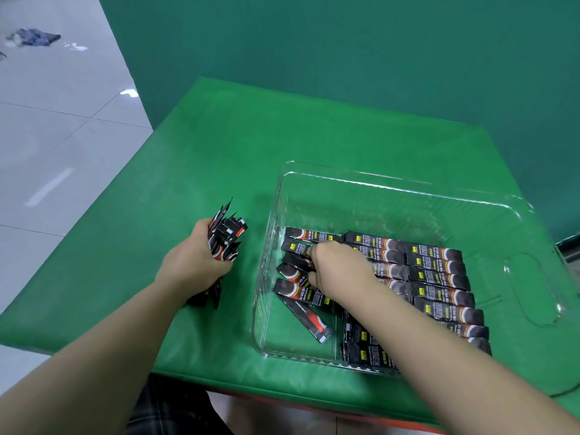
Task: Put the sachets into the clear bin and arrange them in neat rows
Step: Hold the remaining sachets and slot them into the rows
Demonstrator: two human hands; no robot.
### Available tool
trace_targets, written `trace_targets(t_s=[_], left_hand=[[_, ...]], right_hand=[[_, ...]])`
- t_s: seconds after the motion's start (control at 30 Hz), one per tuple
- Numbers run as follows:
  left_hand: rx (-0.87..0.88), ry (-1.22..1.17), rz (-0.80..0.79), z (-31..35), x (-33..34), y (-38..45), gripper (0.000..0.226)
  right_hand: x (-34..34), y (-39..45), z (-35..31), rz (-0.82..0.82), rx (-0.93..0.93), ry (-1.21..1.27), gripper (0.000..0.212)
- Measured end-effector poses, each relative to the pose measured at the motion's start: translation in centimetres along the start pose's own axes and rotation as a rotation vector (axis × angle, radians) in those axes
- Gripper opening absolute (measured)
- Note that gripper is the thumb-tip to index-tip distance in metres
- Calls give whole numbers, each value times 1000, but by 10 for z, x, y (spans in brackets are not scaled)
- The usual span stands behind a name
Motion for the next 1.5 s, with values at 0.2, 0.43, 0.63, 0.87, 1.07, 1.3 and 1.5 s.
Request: trace_targets(t_s=[0.2, 0.43, 0.63, 0.87, 1.07, 1.3, 1.5], left_hand=[[-7, 9, -3, -2, 1, 1, 79], [-7, 5, -5, -2, 1, 3, 78], [-4, 22, 10, -2, 1, 2, 78], [-5, 16, 11, -2, 2, 2, 76], [5, 19, 24, -3, 2, 2, 74], [17, 19, 35, -5, 3, 3, 74], [24, 22, 43, -7, 4, 5, 75]], right_hand=[[4, 7, -2, 23, 4, 5, 29], [5, 9, -3, 59, -13, 7, 28], [2, 1, -7, 77, 9, -2, 18], [-4, -11, -6, 96, 27, 3, 42], [0, -26, 9, 111, -82, -81, 57], [-5, -23, 16, -27, -123, -302, 70], [2, -3, 14, -130, -124, -345, 76]])
Point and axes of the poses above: each hand's wrist, its own y-axis towards the middle knuckle, its own x-axis out of the palm, z = x × y, the point moved 1 cm from there along y, towards the middle knuckle, and after that the axes turned 7 degrees about -z, right-handed, at the moved point
